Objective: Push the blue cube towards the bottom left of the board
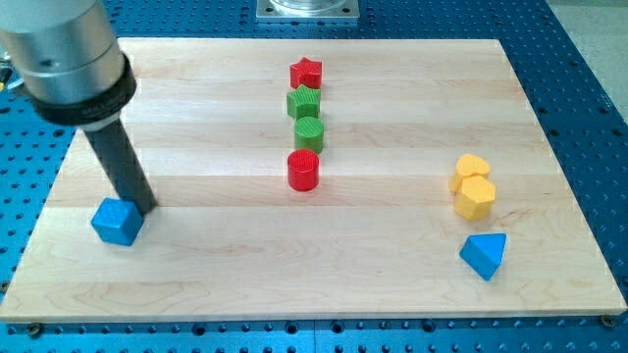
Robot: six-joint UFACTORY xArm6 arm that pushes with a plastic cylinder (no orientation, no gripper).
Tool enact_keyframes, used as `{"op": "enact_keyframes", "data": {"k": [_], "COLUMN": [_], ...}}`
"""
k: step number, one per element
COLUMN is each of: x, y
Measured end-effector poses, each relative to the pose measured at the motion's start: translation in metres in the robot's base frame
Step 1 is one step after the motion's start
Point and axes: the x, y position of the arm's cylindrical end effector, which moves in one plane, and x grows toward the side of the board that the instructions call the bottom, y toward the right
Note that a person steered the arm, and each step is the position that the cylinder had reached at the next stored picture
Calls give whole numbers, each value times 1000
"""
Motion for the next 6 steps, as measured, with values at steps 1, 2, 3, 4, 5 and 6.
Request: {"op": "enact_keyframes", "data": {"k": [1, 2, 3, 4, 5, 6], "x": [20, 31, -10, -2, 25, 24], "y": [44, 12, 11, -23, -5, 74]}}
